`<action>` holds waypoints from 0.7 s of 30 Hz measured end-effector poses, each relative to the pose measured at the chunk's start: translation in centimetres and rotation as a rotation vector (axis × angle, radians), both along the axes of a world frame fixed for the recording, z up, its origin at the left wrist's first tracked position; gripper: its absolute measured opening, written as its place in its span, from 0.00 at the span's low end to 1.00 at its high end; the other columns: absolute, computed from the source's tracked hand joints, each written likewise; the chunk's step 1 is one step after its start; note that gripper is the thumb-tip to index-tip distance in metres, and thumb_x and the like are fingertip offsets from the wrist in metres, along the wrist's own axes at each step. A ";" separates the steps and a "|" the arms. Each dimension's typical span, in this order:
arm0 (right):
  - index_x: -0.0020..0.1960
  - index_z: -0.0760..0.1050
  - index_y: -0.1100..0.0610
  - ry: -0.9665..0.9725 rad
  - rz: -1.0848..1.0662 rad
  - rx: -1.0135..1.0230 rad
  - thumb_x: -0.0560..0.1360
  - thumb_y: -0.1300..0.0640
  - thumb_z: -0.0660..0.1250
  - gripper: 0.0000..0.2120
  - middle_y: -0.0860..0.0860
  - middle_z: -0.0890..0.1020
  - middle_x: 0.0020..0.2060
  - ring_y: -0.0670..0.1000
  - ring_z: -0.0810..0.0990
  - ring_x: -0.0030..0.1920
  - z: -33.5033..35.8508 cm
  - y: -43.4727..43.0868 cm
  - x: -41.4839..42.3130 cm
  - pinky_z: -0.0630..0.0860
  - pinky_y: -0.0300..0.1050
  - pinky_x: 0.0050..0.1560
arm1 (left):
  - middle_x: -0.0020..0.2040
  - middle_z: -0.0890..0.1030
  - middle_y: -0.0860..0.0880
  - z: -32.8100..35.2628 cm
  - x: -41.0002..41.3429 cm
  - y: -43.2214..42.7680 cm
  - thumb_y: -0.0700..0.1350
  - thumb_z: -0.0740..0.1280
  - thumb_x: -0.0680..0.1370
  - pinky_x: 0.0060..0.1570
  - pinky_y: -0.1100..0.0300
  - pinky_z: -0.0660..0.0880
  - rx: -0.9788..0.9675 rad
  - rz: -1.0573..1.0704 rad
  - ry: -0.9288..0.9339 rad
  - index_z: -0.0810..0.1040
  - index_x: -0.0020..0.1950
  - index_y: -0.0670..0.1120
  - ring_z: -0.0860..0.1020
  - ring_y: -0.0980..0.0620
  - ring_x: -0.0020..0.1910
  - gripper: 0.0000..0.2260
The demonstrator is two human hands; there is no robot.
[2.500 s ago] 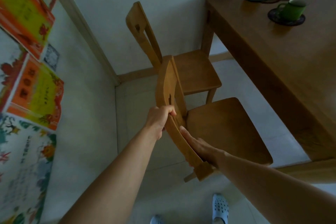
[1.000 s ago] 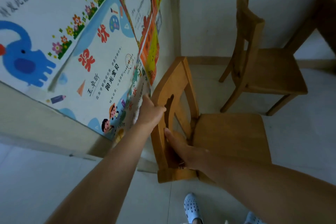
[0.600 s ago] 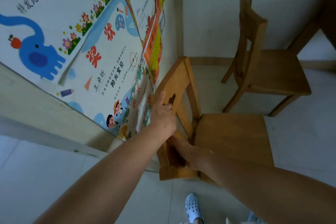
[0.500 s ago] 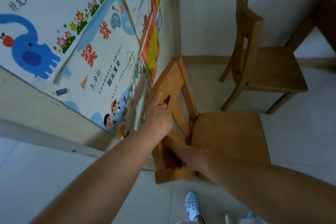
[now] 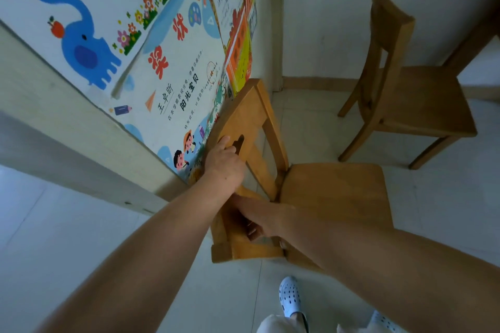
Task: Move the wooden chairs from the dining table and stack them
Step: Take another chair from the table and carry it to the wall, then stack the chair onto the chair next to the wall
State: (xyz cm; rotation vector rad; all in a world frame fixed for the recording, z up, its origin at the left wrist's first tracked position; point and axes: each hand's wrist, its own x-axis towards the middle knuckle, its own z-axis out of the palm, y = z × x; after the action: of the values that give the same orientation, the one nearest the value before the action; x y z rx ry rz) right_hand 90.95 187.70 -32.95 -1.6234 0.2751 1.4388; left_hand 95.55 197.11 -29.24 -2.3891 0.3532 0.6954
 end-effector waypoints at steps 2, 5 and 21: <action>0.71 0.66 0.55 0.027 0.000 0.043 0.77 0.37 0.61 0.30 0.50 0.77 0.55 0.52 0.77 0.55 0.9 -0.3 0.9 0.75 0.49 0.58 | 0.66 0.77 0.49 0.7 0.4 0.1 0.49 0.61 0.79 0.75 0.47 0.40 -0.051 0.003 -0.017 0.79 0.62 0.48 0.64 0.49 0.73 0.15; 0.65 0.71 0.57 -0.164 0.024 0.016 0.77 0.42 0.64 0.24 0.51 0.77 0.50 0.52 0.77 0.52 1.4 -1.2 2.6 0.75 0.48 0.59 | 0.52 0.81 0.48 1.5 0.6 -0.5 0.49 0.60 0.79 0.75 0.47 0.46 -0.167 0.047 -0.002 0.80 0.54 0.48 0.74 0.49 0.62 0.12; 0.51 0.72 0.59 -0.485 -0.127 -0.248 0.81 0.48 0.58 0.14 0.55 0.76 0.37 0.51 0.74 0.32 3.0 -9.0 9.4 0.70 0.40 0.30 | 0.50 0.83 0.52 2.3 5.3 -6.8 0.49 0.62 0.81 0.43 0.61 0.72 -1.343 0.777 -0.011 0.81 0.53 0.50 0.80 0.54 0.50 0.09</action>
State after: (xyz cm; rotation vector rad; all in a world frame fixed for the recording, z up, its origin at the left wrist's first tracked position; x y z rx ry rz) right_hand 100.38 178.71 -29.92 -2.0583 0.2755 0.9039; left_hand 100.89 190.31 -26.98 -3.8869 -0.2807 0.9294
